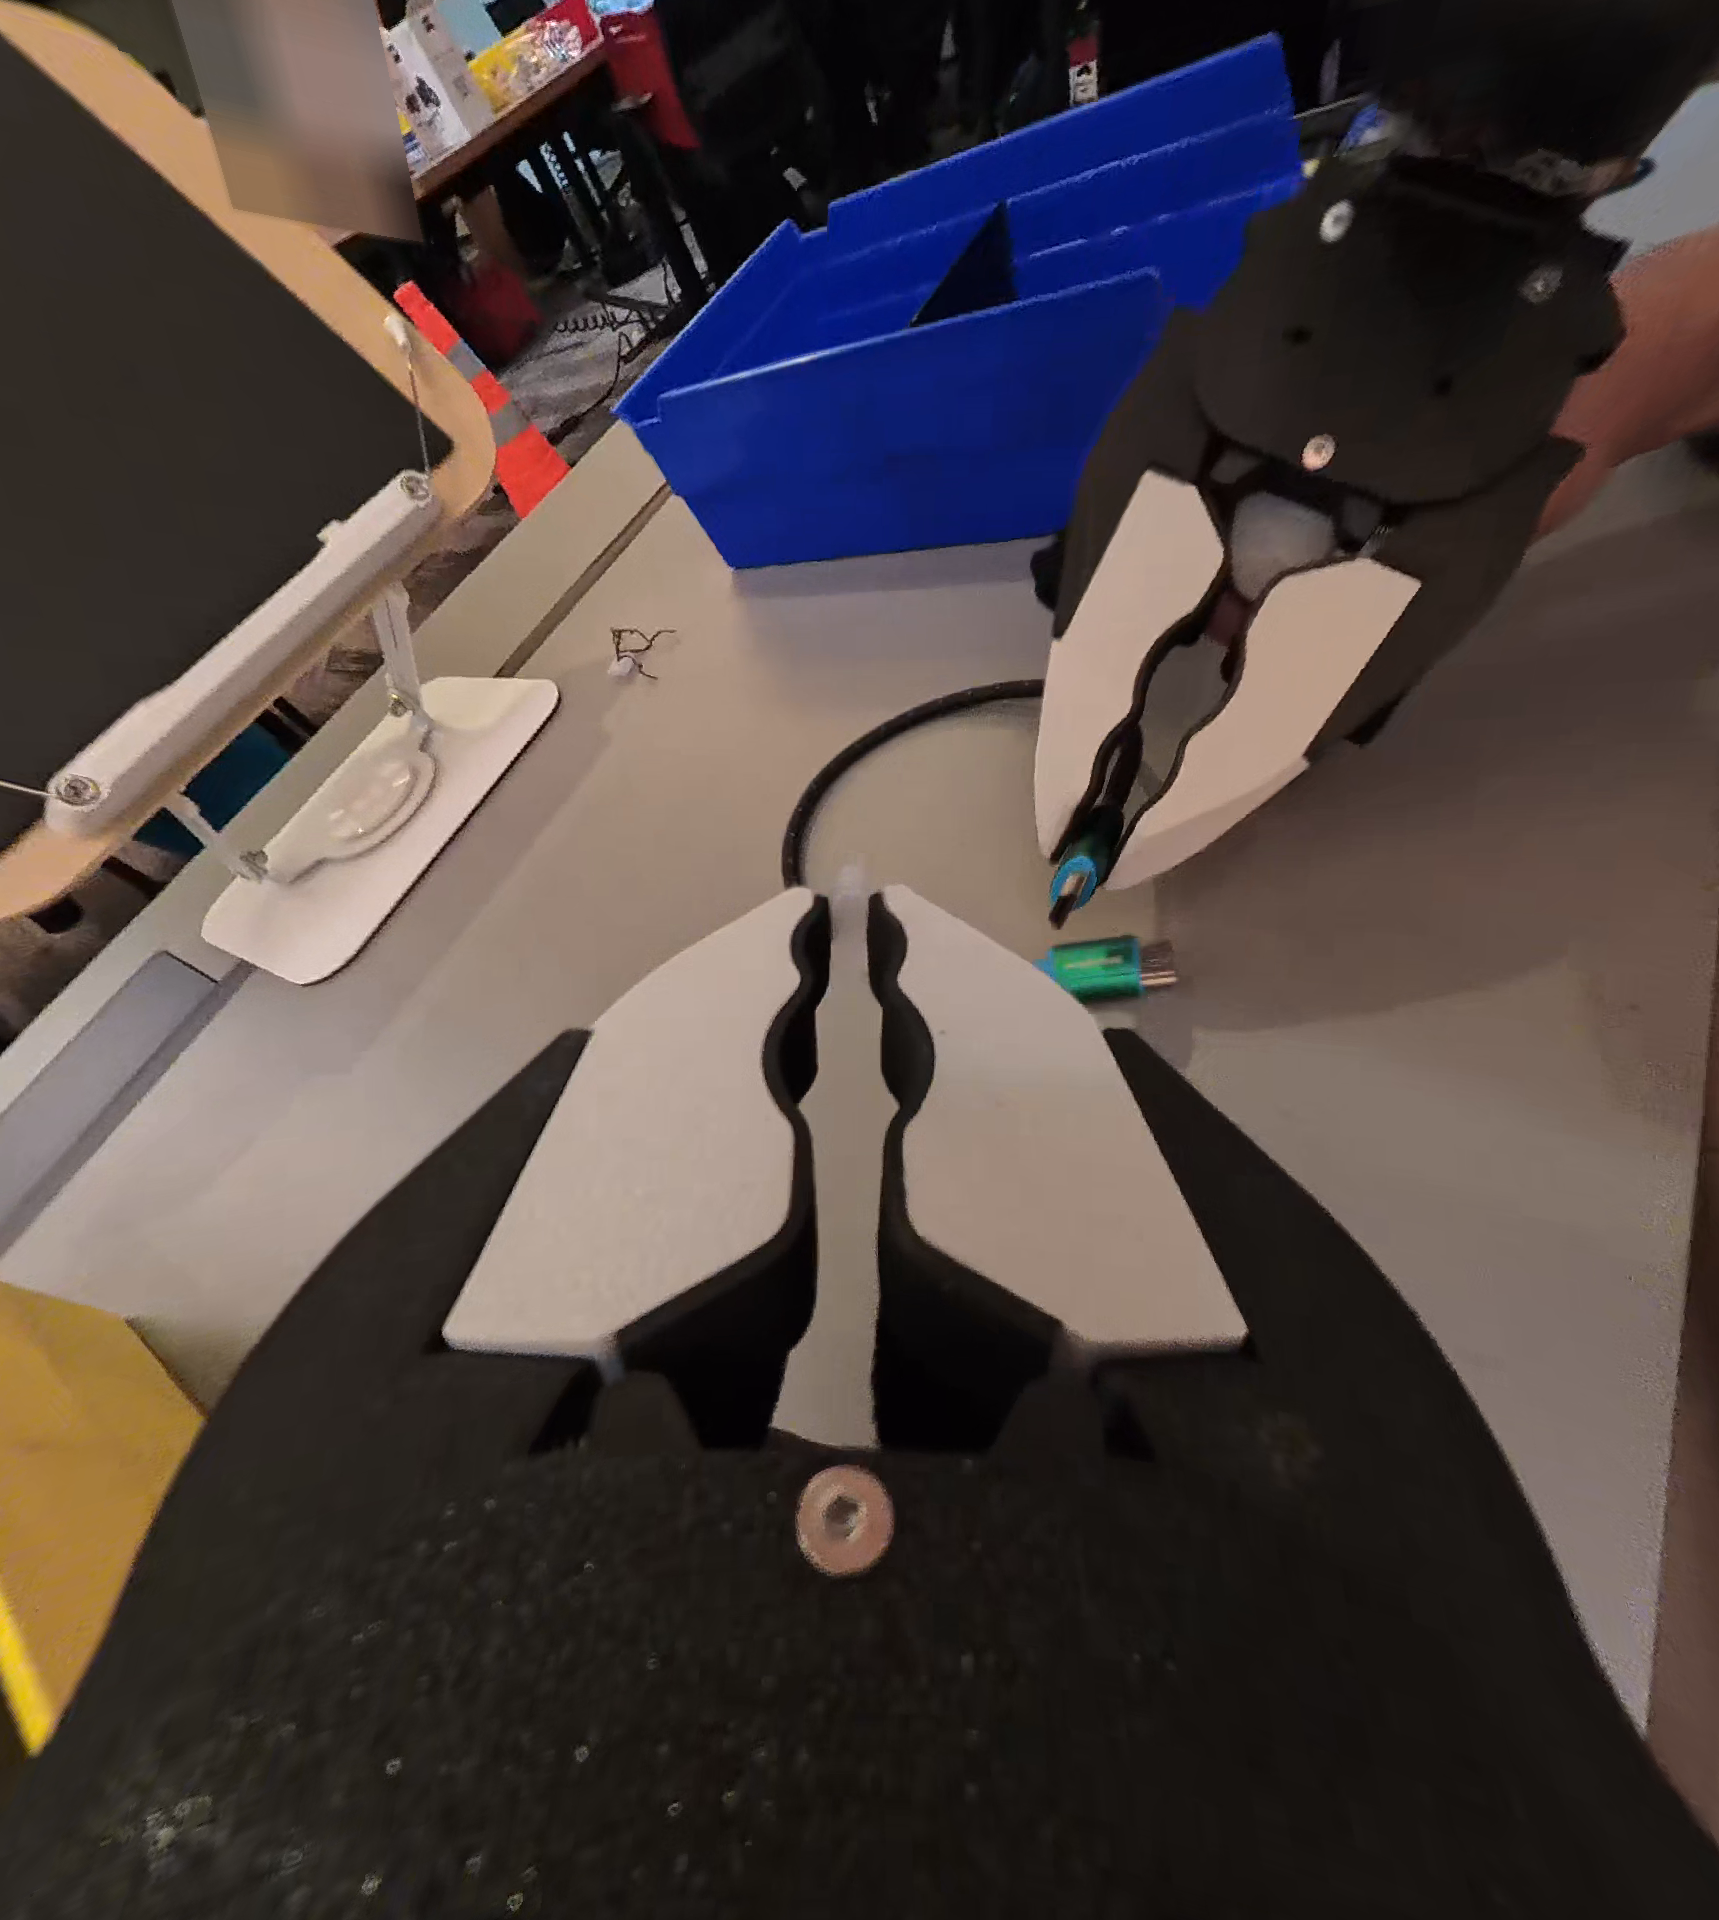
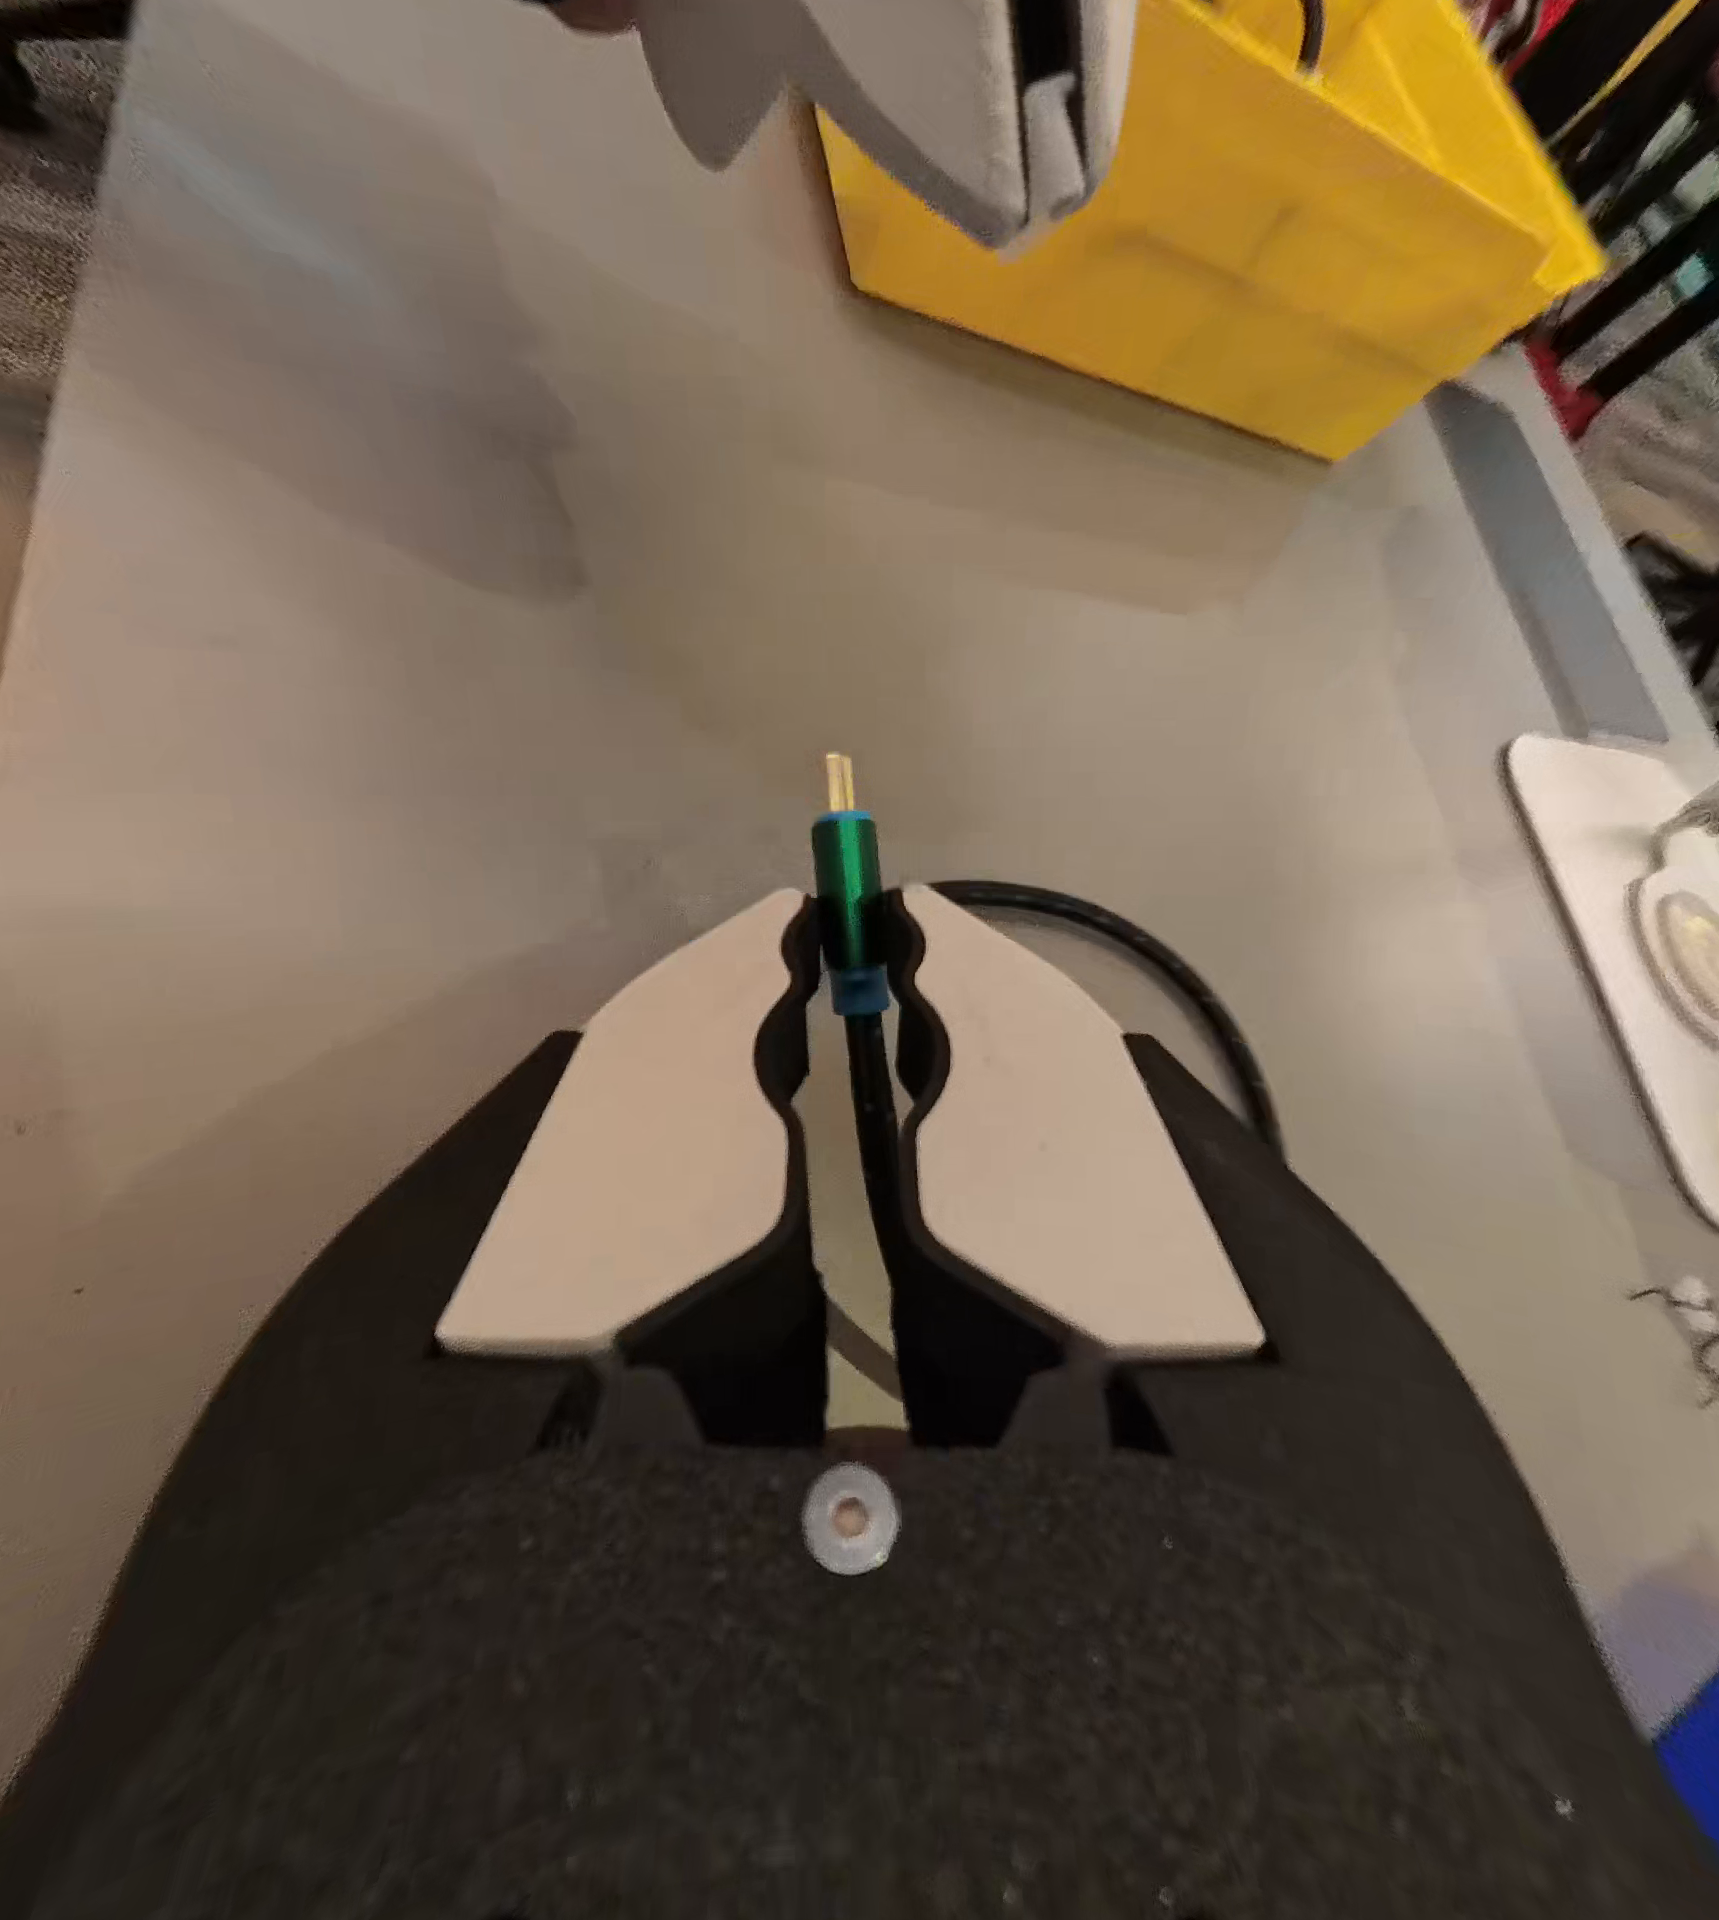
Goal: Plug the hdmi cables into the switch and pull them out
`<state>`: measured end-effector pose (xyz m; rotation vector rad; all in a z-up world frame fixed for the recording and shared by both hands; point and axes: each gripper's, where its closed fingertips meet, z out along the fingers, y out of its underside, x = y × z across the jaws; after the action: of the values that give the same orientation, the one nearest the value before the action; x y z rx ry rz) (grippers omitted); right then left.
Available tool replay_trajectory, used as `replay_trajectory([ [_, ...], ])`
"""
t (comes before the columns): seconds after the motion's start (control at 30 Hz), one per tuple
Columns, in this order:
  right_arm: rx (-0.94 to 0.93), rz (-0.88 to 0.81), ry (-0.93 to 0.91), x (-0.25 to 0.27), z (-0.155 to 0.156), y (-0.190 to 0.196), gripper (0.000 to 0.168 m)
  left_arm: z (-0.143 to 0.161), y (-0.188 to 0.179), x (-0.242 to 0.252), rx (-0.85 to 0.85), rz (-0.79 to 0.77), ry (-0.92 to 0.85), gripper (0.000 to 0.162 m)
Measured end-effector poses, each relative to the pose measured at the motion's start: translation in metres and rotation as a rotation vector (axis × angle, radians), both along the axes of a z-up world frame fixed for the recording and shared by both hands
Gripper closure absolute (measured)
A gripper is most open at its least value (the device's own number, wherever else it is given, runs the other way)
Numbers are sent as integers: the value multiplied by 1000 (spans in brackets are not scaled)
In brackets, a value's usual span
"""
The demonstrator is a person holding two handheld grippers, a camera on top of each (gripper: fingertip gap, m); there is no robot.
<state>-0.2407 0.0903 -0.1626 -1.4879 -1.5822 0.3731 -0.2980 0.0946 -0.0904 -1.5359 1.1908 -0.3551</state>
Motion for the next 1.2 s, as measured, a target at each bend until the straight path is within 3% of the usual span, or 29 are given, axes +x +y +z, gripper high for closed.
replay_trajectory([
  [0.03, -41, -17, -15, 0, -7, 1, 157, -1, 1, 0, -6, 0, -17, 155],
  [0.13, -174, -62, 22, -2, -10, -1, 134, -3, 4, -1, 17, 5, -29, 155],
  [0.23, -311, -108, 148, 1, 4, -5, 135, -2, 1, 3, 66, -13, -37, 155],
  [0.37, -800, 29, 552, -16, 56, -19, 136, 11, -21, 23, 205, -123, -91, 155],
  [0.5, -1193, 172, 690, -18, 71, -28, 128, 16, -39, 39, 275, -202, -93, 155],
  [0.6, -1371, 302, 735, -21, 84, -44, 130, 12, -46, 45, 298, -236, -72, 155],
  [0.73, -1427, 347, 707, -24, 82, -56, 135, 11, -53, 49, 290, -262, -76, 155],
  [0.9, -1421, 334, 731, -23, 83, -52, 154, 9, -52, 50, 310, -241, -46, 155],
  [1.03, -1406, 297, 699, -23, 78, -50, 154, 2, -49, 49, 278, -220, -16, 154],
  [1.13, -1346, 235, 684, -20, 73, -41, 154, -5, -45, 44, 250, -172, 15, 148],
  [1.2, -1223, 90, 654, -13, 64, -14, 154, -12, -38, 32, 166, -115, 20, 139],
])
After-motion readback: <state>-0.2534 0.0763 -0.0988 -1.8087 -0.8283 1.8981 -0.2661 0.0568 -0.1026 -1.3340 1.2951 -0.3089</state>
